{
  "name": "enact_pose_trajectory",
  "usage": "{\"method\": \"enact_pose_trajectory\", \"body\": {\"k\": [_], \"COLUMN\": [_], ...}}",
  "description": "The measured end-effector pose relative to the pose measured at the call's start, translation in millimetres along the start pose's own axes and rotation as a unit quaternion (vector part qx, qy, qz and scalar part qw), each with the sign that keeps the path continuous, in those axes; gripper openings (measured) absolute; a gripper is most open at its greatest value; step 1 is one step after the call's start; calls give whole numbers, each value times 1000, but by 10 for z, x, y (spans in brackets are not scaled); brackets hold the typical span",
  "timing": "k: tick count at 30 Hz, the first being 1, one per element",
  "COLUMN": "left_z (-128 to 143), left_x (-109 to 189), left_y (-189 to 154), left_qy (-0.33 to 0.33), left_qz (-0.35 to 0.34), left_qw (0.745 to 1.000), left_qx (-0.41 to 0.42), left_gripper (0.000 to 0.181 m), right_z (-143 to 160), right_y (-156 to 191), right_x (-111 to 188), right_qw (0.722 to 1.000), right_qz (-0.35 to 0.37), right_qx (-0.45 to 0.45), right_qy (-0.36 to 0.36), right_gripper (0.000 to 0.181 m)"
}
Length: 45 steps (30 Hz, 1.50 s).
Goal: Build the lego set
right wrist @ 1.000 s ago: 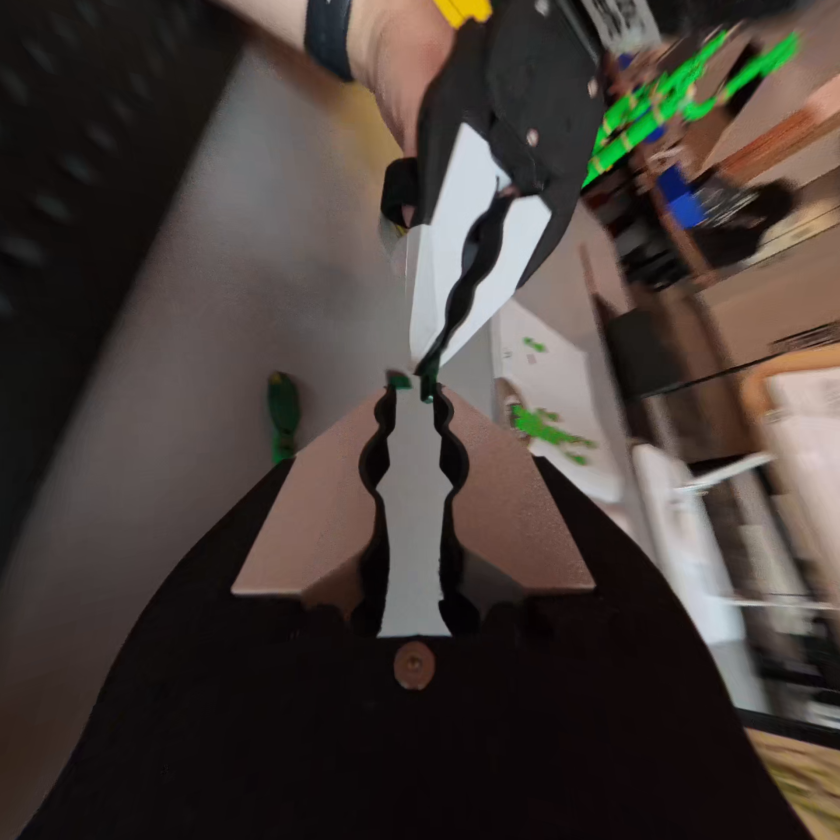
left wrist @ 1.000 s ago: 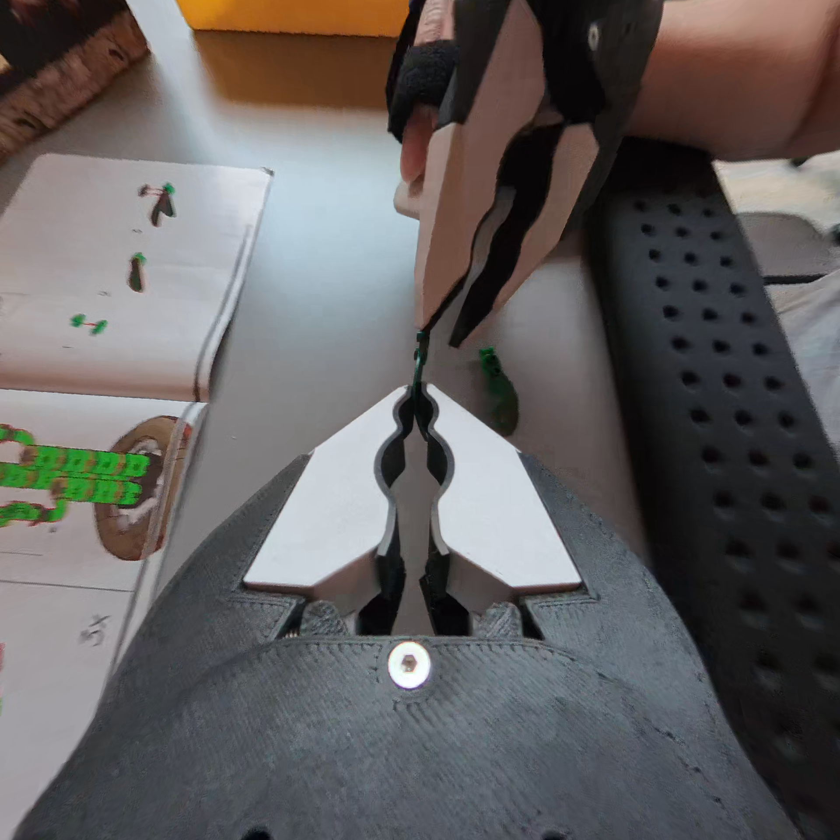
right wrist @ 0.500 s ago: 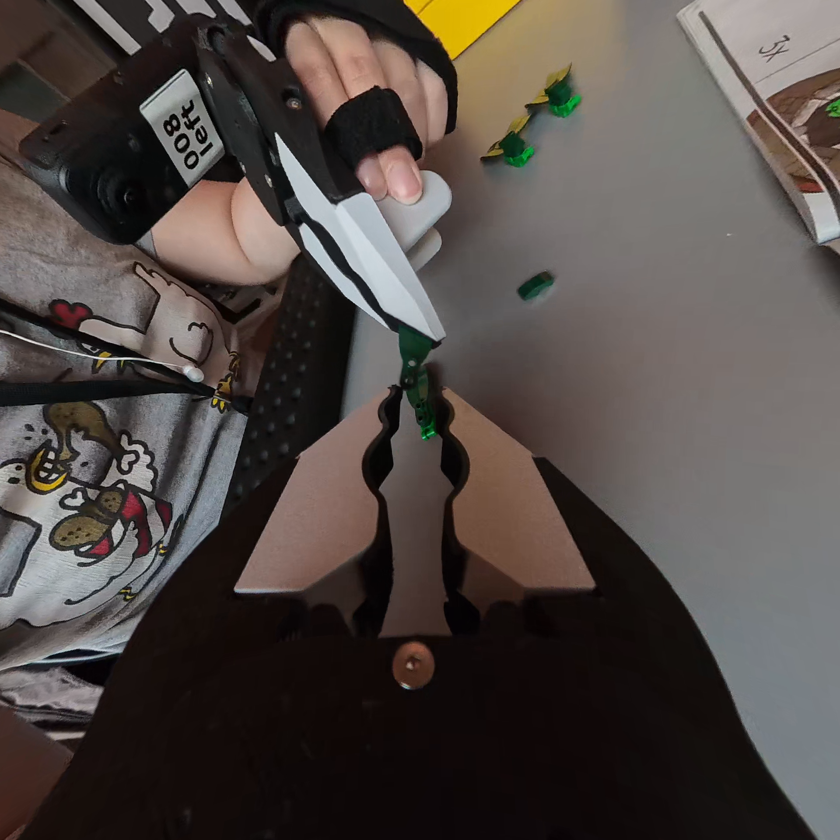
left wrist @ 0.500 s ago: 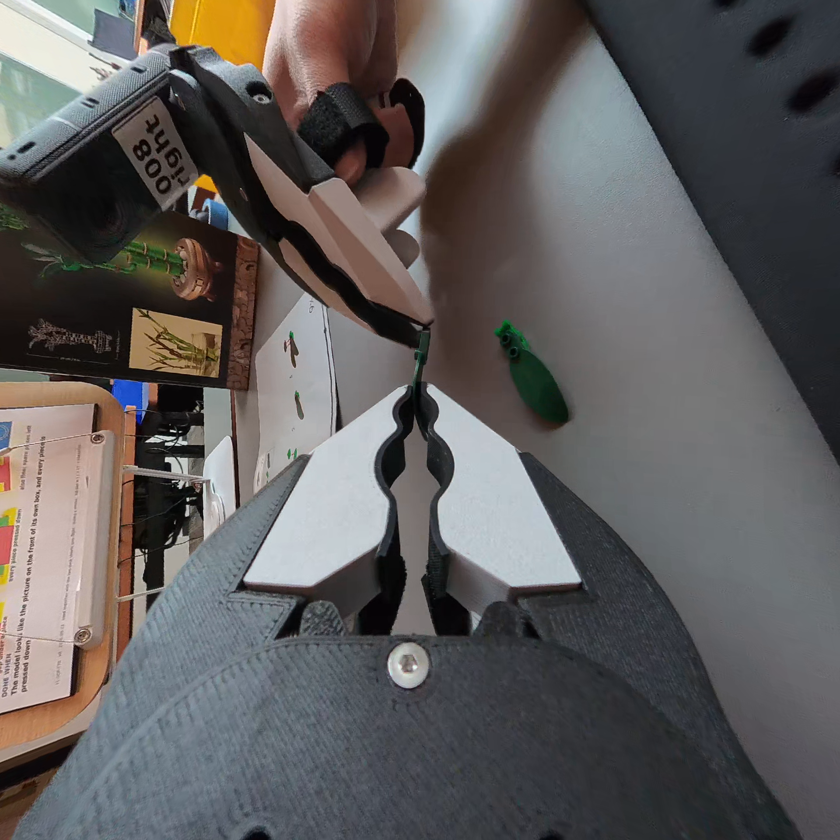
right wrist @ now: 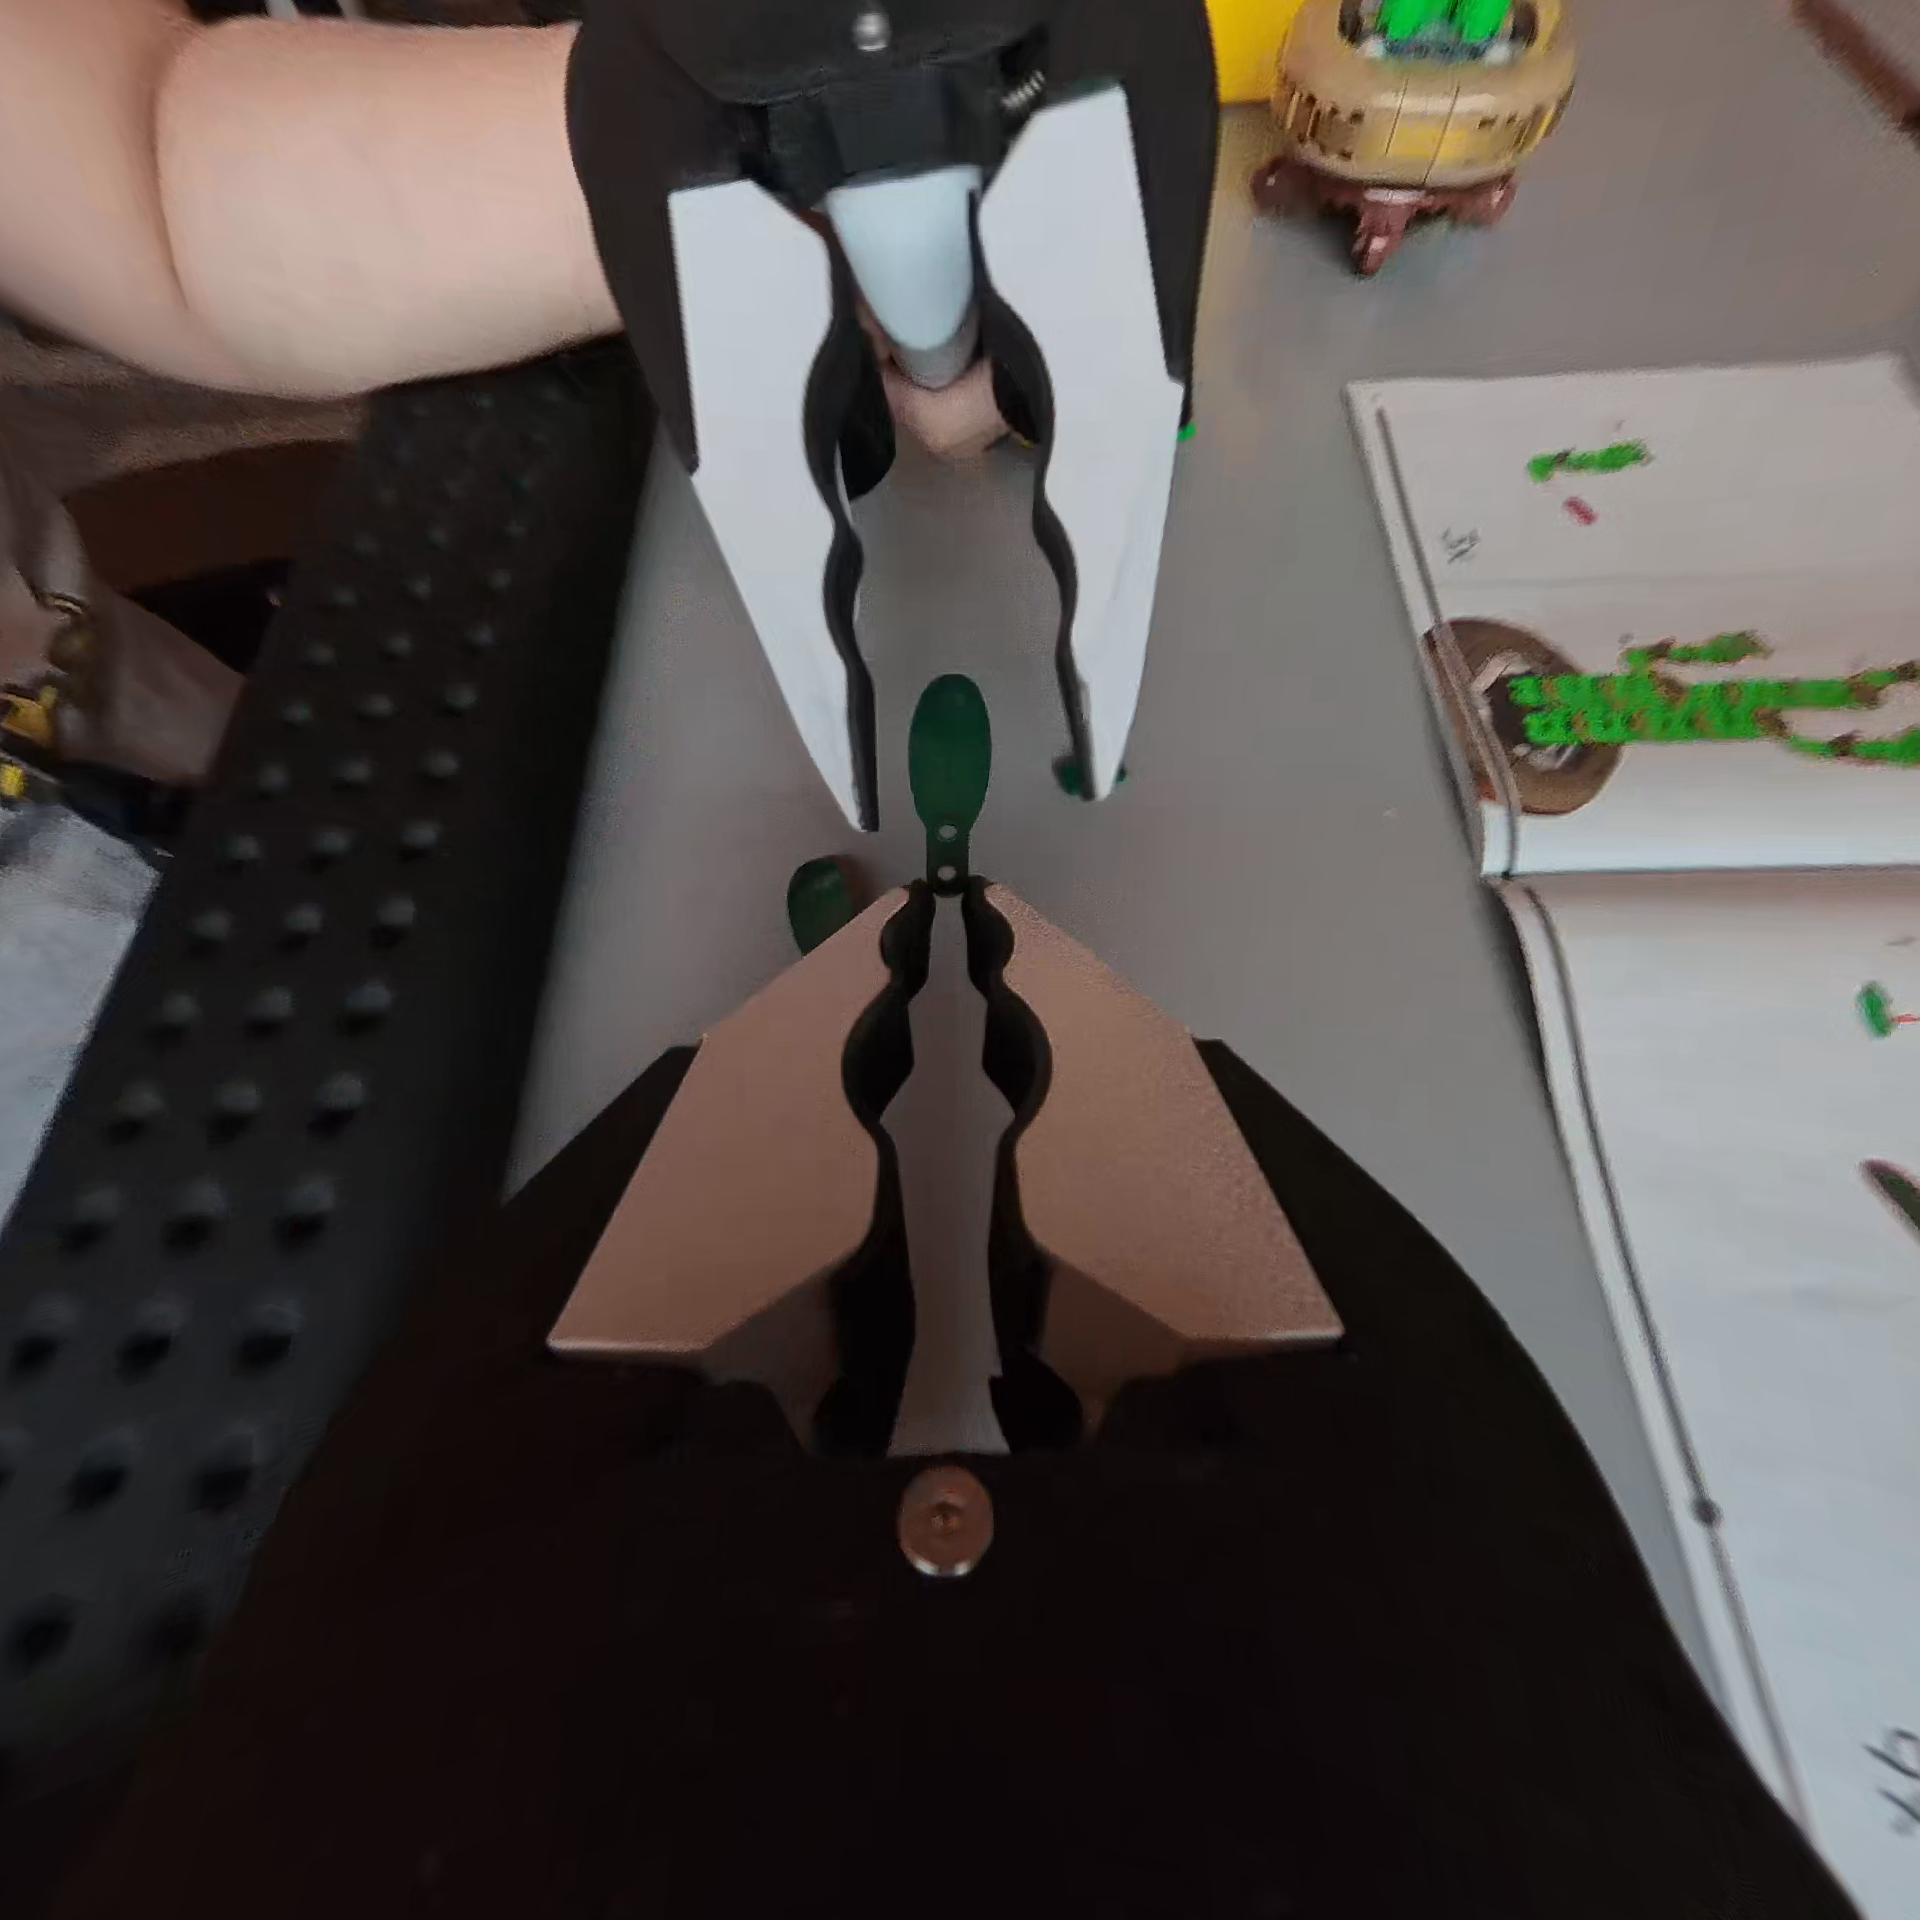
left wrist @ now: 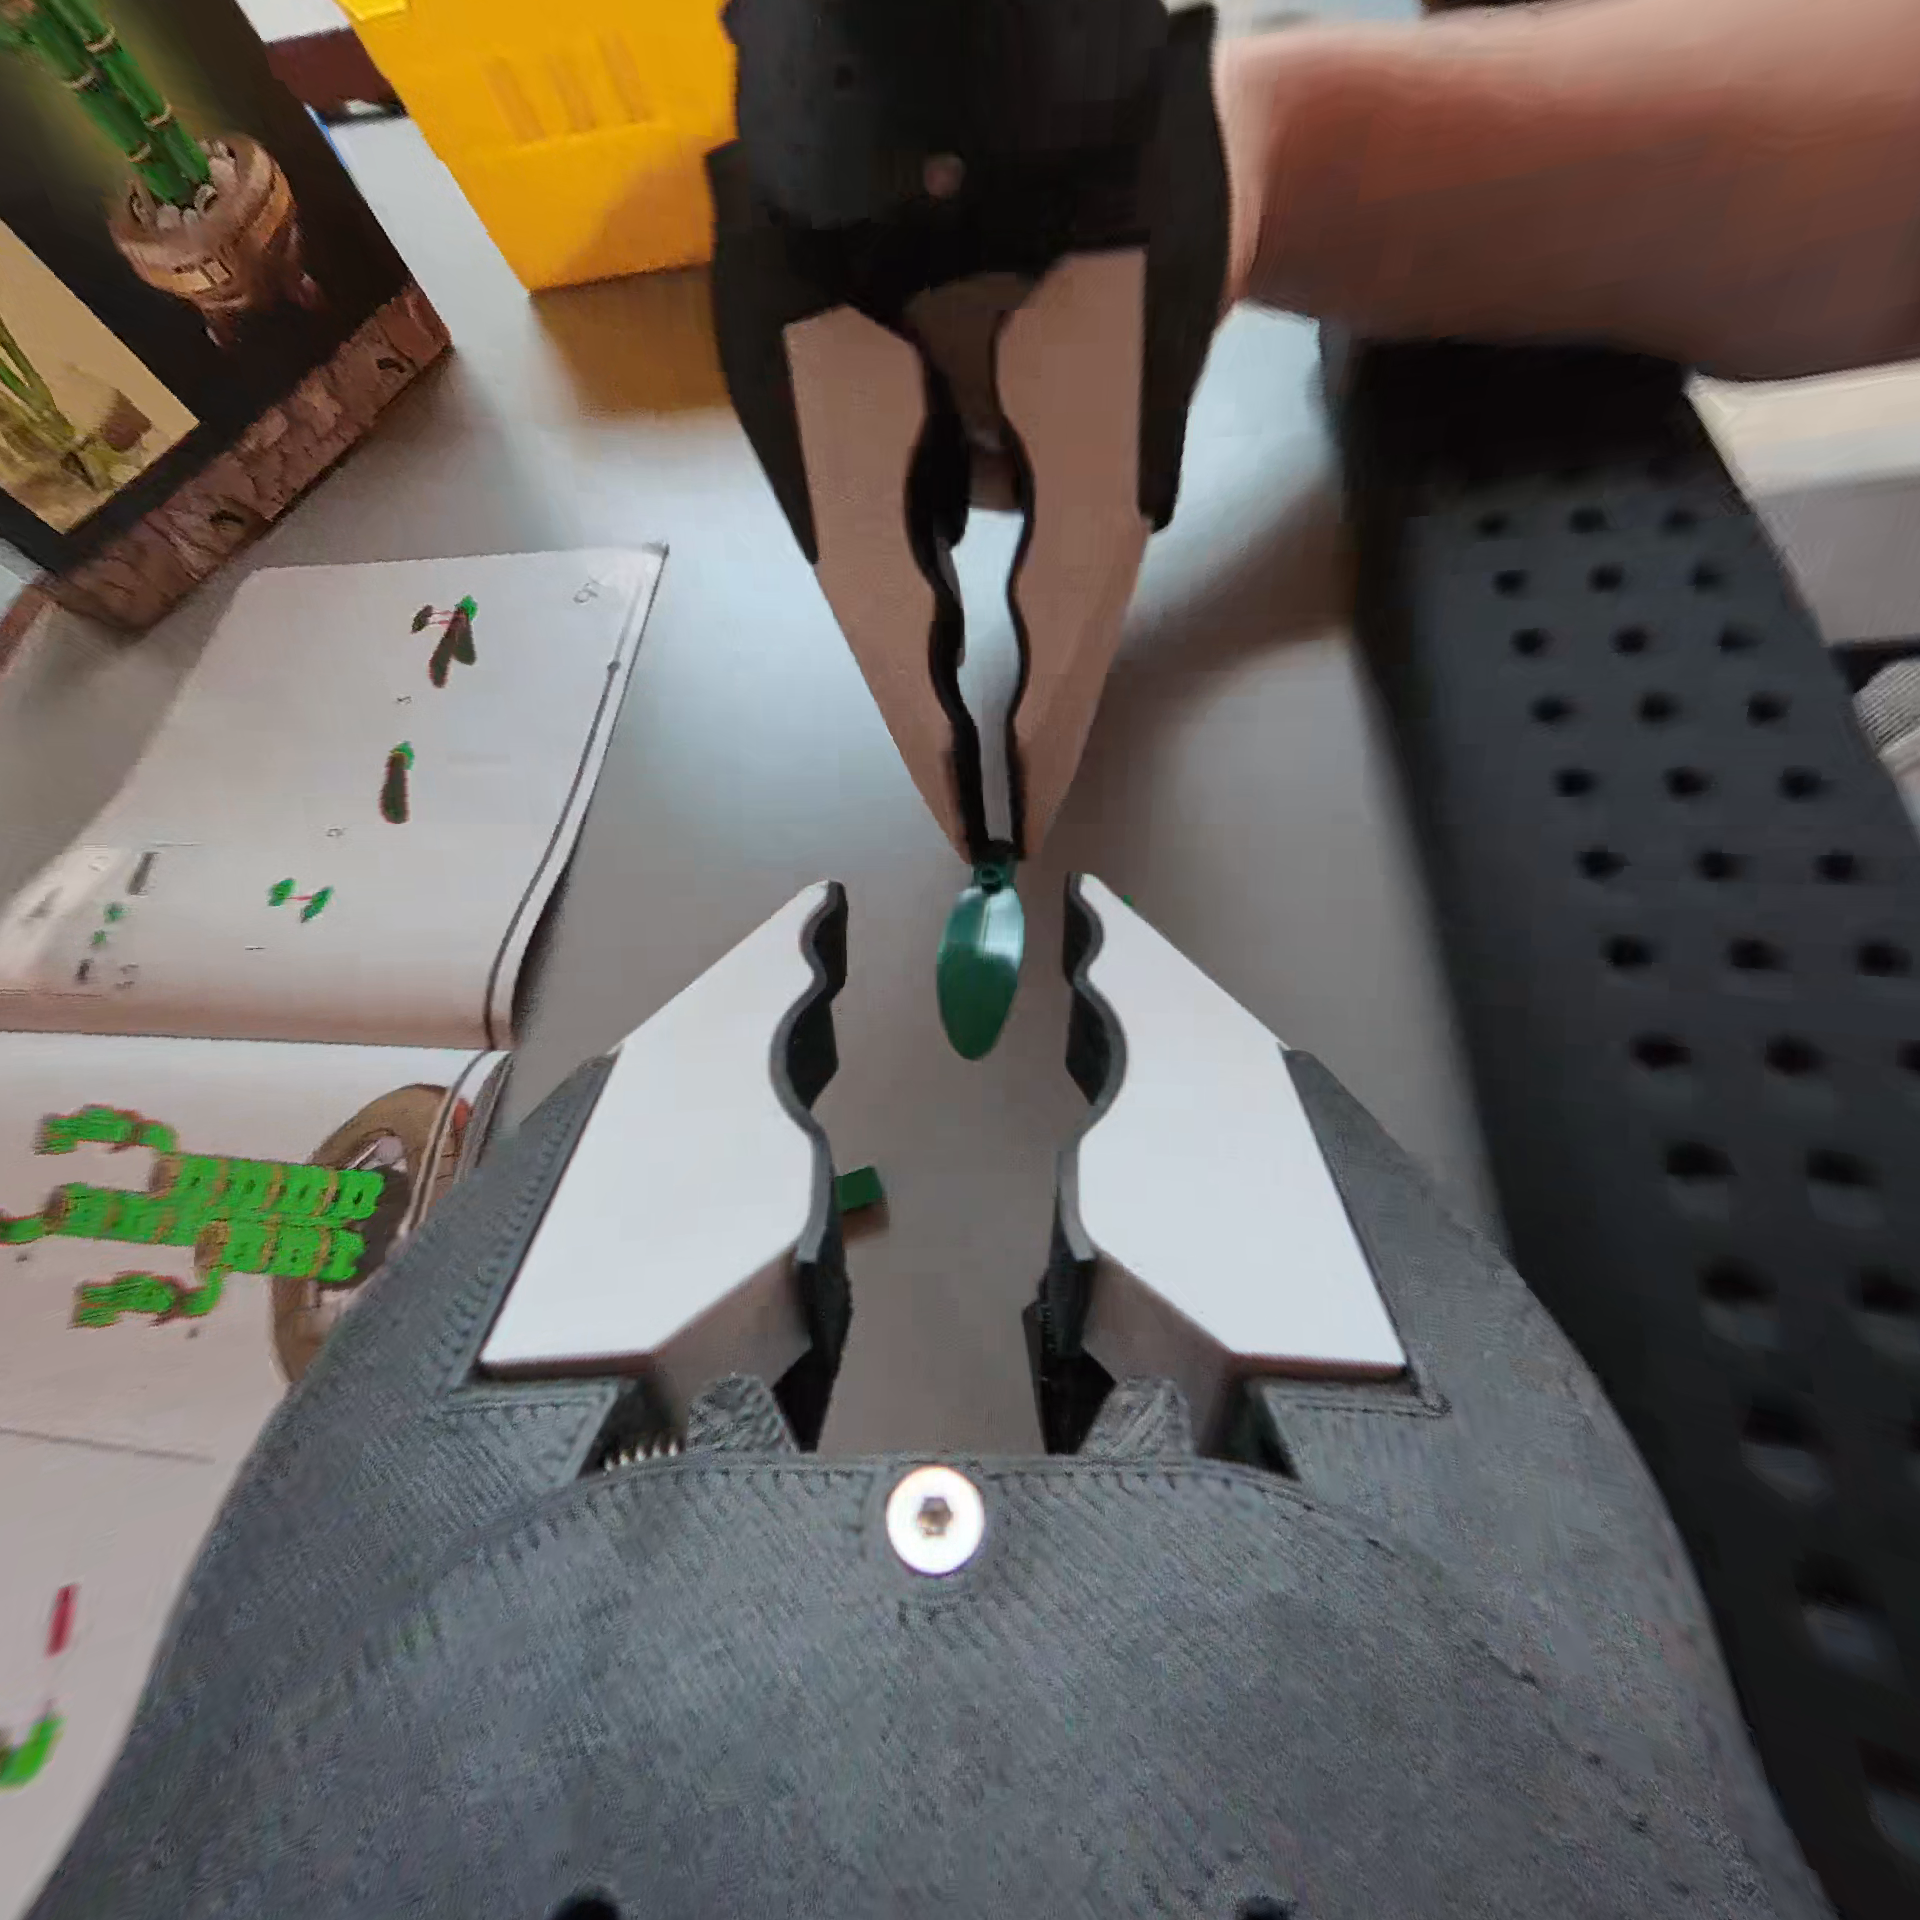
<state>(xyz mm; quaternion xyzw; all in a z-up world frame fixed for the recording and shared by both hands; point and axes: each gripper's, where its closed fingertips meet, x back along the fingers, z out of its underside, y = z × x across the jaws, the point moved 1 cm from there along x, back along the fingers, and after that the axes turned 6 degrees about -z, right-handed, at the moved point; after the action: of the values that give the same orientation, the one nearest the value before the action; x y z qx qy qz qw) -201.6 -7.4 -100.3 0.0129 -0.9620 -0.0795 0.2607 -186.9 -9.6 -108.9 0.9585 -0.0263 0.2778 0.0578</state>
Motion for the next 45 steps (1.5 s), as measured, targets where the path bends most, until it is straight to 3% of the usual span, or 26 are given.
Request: {"method": "enact_pose_trajectory", "body": {"k": [2,7,19,22,29,32,35,41,43,45], "left_z": [-12,31,229,275,371,467,511,565,569,542], "left_x": [28,-28,-119,-129,-43,-17,-66,-122,-127,-123], "left_y": [-53,-50,-41,-60,88,105,96,135,131,135], "left_qy": [-14,-4,55,64,75,92,102,118,120,113], "left_qz": [33,-1,-25,-12,-18,-3,-8,-22,-21,-25], "left_qw": [999,999,994,994,995,995,993,991,991,991], "left_qx": [11,-46,-96,-90,-57,-39,-54,-53,-53,-60], "left_gripper": [28,8,13,0,10,21,22,22,23,26], "right_z": [-53,0,56,186,339,300,265,302,309,326], "right_y": [-9,-14,-28,-32,-85,-84,-70,-84,-127,-158], "right_x": [-8,-69,-116,-140,-176,-217,-282,-384,-360,-313], "right_qw": [998,994,994,992,992,994,994,986,984,984], "right_qz": [36,64,63,56,43,33,34,66,84,86], "right_qx": [40,71,46,42,7,-28,-44,-80,-67,-70], "right_qy": [11,53,71,102,115,96,95,132,143,141], "right_gripper": [5,5,0,0,1,19,22,22,0,0]}}
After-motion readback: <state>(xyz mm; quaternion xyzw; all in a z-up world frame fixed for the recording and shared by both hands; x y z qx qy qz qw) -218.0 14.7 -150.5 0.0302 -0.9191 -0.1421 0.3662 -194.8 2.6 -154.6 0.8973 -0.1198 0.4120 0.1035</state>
